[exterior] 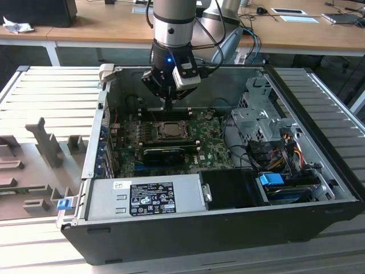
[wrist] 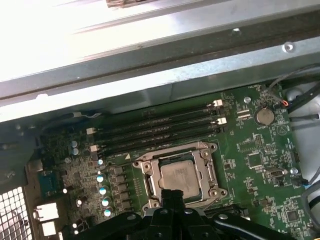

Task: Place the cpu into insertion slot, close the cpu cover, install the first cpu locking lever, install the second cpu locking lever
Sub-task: 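Install the first cpu locking lever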

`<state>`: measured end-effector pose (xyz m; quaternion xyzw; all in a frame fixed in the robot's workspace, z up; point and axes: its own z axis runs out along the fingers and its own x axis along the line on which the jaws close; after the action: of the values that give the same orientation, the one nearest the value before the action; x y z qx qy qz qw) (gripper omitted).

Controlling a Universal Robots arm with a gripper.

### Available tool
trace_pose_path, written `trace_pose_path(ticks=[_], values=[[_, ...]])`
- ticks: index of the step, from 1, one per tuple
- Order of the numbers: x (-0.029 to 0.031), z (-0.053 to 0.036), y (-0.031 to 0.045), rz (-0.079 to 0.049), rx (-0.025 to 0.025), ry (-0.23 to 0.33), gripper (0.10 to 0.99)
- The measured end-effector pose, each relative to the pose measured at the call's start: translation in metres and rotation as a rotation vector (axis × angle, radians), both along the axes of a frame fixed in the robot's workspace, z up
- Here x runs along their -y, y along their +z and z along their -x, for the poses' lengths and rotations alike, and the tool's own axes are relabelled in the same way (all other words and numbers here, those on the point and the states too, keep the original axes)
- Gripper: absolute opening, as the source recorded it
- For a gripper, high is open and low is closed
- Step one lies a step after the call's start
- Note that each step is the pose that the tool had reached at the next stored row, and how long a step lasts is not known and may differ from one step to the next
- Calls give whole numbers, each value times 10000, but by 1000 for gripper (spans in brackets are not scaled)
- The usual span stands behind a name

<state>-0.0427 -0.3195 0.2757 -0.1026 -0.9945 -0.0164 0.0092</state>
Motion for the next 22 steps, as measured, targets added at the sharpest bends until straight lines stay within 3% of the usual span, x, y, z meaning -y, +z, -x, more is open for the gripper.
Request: trace_pose_path(ticks=[9, 11, 16, 22], values=[[19, 48, 0, 0, -2, 135, 106], [20, 160, -4, -3, 3, 145, 106], [21, 180, -21, 0, 1, 1339, 106], [22, 199, -28, -3, 3, 2098, 106]])
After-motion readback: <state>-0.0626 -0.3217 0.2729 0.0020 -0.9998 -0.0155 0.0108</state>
